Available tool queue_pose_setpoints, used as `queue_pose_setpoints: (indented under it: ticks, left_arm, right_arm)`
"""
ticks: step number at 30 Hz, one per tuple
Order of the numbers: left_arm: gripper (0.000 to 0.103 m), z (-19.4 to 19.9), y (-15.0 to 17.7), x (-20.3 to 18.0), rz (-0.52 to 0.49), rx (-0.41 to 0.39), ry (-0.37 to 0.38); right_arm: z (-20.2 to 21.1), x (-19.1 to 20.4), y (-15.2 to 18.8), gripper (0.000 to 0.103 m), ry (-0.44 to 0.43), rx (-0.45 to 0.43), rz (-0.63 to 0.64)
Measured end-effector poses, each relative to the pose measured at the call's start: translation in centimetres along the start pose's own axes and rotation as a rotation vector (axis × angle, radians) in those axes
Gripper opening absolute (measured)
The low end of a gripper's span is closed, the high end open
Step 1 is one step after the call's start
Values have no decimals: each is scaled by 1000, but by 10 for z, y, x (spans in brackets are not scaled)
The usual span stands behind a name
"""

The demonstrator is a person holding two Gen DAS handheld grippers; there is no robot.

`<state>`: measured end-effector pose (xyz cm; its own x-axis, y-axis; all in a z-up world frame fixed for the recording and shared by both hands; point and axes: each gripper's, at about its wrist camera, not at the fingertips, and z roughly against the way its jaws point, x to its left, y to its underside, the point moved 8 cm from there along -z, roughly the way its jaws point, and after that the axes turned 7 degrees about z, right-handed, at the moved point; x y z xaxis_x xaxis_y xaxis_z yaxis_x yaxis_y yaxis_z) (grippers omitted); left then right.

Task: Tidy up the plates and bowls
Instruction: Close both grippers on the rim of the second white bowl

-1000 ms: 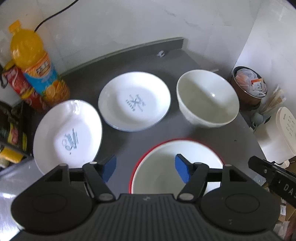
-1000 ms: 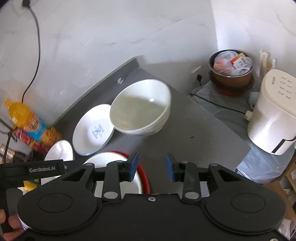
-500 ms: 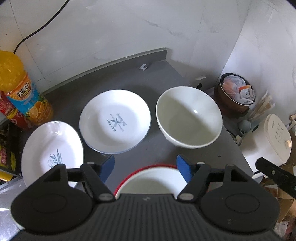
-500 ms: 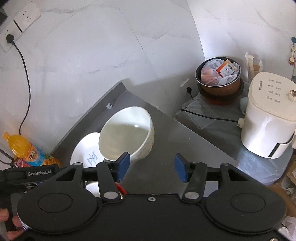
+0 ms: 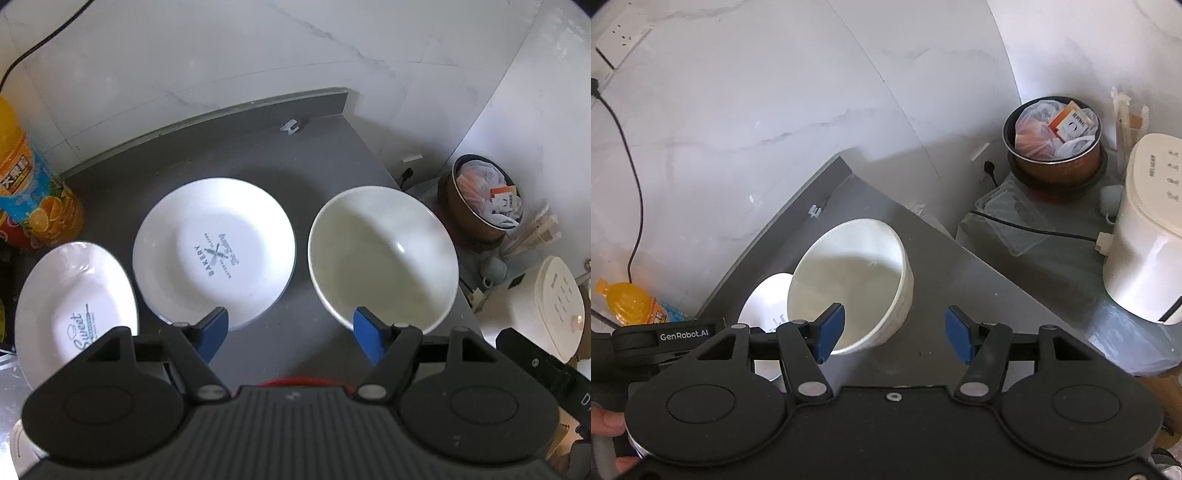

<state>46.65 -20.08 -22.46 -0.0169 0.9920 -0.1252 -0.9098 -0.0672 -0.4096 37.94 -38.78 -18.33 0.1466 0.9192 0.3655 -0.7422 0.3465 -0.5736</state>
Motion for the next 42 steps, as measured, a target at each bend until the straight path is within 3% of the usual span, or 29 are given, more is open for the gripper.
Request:
queue_pose_setpoints:
  ticks: [11,21,23,27,30,33,42]
  left_arm:
    - [71,-39,-20,-16,43,16,-8]
    - [52,-71,-26,-9,105,46,-46]
    - [43,-78,-25,-9,111,60,-43]
    - [33,-92,-17,-5,131,107,-47]
    - [27,-93,-16,-7,132,108,-43]
    - [13,-90,-12,-13,135,128,-26]
    - [11,-71,-4,-17,154,109,-5]
  right_arm:
    - [-41,-15,-9,56,-20,55,-30]
    - [-77,-12,-7,46,-46,116,-30]
    - [-82,-12,-6,46,-47,124,-23]
    - [-88,-14,0,34,-57,149,-41]
    - [-86,-11,-2,18,-99,154,-58]
    - [-82,-5,-3,17,-88,155,-32]
    - [-55,3,-7,18,-94,93,-19]
